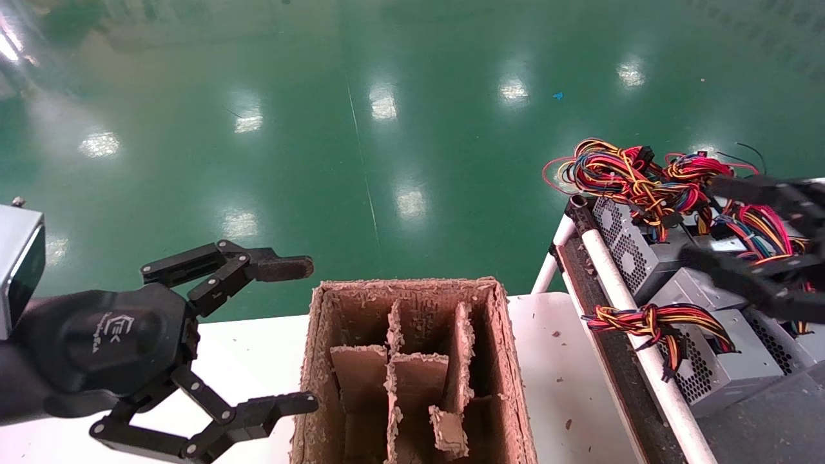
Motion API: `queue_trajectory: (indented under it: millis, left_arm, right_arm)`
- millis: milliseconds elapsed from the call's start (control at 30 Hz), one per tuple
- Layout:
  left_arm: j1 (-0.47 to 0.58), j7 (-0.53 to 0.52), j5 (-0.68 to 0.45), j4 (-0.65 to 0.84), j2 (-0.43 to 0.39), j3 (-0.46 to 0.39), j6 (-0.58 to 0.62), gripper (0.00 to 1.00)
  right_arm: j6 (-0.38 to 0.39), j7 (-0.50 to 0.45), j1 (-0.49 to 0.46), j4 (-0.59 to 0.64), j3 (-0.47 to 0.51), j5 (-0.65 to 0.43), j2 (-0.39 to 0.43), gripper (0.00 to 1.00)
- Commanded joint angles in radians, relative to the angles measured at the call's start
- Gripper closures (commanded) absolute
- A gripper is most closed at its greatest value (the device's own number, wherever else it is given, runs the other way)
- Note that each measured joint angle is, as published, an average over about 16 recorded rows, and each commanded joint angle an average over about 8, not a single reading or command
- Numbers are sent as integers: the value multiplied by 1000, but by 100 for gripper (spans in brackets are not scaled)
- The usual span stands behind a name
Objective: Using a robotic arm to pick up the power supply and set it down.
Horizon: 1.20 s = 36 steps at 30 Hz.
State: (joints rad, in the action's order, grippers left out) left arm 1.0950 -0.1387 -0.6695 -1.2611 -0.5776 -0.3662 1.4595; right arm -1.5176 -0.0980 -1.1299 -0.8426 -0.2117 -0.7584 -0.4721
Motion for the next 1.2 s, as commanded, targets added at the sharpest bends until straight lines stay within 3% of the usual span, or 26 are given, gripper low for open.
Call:
queue_trajectory:
  millis: [33,800,1200]
  left_arm:
    - [0,0,0,0,0,0,0,0]
    - [0,0,0,0,0,0,0,0]
    - [0,0,0,0,0,0,0,0]
  right_arm:
    - [2,-6,4,-32,-5,2,-10,0]
    - [20,-81,50,-398,-61,25,-125,0]
    - [23,-93,59,-464,-72,30,-146,0]
